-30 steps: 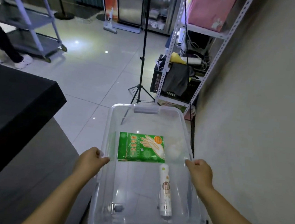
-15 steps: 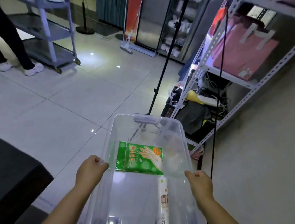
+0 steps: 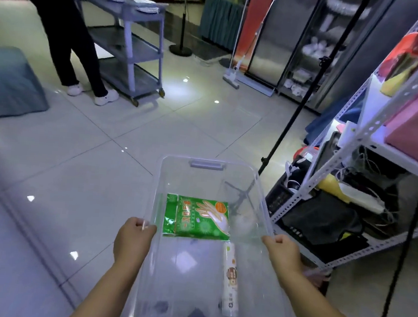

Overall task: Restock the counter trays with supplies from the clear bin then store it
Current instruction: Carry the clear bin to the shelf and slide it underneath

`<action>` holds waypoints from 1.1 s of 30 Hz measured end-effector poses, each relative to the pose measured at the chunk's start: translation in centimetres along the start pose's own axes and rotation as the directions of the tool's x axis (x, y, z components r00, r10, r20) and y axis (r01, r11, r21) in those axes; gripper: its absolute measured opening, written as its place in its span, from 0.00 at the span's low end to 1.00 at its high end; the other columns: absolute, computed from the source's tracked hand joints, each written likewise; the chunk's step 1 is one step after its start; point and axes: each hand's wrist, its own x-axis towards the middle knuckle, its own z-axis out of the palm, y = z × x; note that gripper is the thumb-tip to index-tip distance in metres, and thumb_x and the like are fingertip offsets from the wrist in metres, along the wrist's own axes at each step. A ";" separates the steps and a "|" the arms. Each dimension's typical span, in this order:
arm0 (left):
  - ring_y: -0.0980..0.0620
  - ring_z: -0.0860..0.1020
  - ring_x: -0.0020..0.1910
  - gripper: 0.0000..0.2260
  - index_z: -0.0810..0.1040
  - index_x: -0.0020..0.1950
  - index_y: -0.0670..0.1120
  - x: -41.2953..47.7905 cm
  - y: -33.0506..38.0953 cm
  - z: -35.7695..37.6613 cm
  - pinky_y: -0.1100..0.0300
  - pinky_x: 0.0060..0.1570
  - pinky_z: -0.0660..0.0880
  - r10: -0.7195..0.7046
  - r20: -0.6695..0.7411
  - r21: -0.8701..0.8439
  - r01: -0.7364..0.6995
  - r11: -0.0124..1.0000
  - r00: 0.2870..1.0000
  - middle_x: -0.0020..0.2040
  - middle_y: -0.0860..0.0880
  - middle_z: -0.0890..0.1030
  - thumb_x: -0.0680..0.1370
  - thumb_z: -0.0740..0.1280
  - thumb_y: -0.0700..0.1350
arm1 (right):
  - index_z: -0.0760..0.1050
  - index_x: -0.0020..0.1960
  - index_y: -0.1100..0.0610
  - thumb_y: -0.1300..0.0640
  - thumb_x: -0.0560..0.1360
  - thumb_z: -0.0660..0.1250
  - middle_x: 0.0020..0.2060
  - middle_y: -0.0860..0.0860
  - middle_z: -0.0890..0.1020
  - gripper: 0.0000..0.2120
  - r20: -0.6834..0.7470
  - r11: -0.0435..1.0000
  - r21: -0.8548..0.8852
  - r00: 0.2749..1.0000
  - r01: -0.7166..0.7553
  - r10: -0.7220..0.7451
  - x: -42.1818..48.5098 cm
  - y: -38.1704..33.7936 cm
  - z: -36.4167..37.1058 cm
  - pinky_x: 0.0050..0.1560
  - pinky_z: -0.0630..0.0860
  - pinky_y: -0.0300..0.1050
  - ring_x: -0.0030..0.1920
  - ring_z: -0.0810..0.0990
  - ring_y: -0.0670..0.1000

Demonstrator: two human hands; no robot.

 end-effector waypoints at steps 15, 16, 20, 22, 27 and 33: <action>0.48 0.75 0.38 0.06 0.76 0.44 0.44 12.4 5.9 -0.6 0.64 0.33 0.66 -0.211 -0.366 -0.204 0.143 0.968 0.906 0.38 0.50 0.77 0.70 0.70 0.40 | 0.67 0.32 0.57 0.56 0.71 0.68 0.29 0.52 0.71 0.13 0.368 0.970 0.012 0.901 0.241 -0.228 16.2 -17.0 13.9 0.32 0.65 0.43 0.30 0.68 0.52; 0.48 0.75 0.39 0.06 0.76 0.45 0.43 13.7 6.1 -0.8 0.63 0.33 0.66 -0.224 -0.379 -0.219 0.148 0.964 0.898 0.40 0.48 0.78 0.70 0.70 0.40 | 0.68 0.32 0.57 0.55 0.71 0.68 0.29 0.52 0.71 0.13 0.383 0.970 0.010 0.895 0.242 -0.227 16.8 -17.8 15.2 0.32 0.65 0.43 0.31 0.68 0.52; 0.47 0.76 0.39 0.06 0.76 0.43 0.45 20.4 6.8 -2.1 0.60 0.36 0.67 -0.247 -0.385 -0.269 0.148 0.952 0.889 0.42 0.47 0.79 0.70 0.71 0.41 | 0.72 0.38 0.64 0.55 0.71 0.68 0.31 0.54 0.72 0.12 0.404 0.972 0.035 0.887 0.230 -0.225 19.2 -21.6 20.4 0.33 0.65 0.44 0.32 0.68 0.52; 0.48 0.75 0.38 0.06 0.76 0.44 0.43 24.7 7.1 -2.8 0.60 0.37 0.67 -0.247 -0.369 -0.281 0.145 0.949 0.896 0.42 0.46 0.80 0.70 0.71 0.40 | 0.73 0.39 0.64 0.55 0.71 0.69 0.30 0.55 0.72 0.12 0.392 0.971 0.044 0.890 0.233 -0.232 20.7 -24.0 23.4 0.33 0.66 0.44 0.32 0.69 0.52; 0.48 0.76 0.38 0.07 0.77 0.46 0.43 35.7 9.5 -5.7 0.61 0.35 0.67 -0.225 -0.321 -0.250 0.147 0.957 0.920 0.42 0.47 0.79 0.70 0.71 0.42 | 0.69 0.34 0.59 0.56 0.70 0.69 0.28 0.53 0.70 0.11 0.360 0.974 0.074 0.906 0.213 -0.225 23.6 -31.5 30.5 0.33 0.66 0.44 0.30 0.67 0.52; 0.45 0.76 0.37 0.06 0.74 0.37 0.49 48.1 15.0 -6.9 0.56 0.41 0.71 -0.194 -0.251 -0.258 0.128 0.958 0.948 0.36 0.49 0.79 0.67 0.70 0.45 | 0.66 0.33 0.58 0.57 0.70 0.68 0.27 0.51 0.68 0.13 0.277 0.984 0.110 0.946 0.143 -0.168 27.4 -38.6 35.9 0.30 0.63 0.43 0.28 0.65 0.52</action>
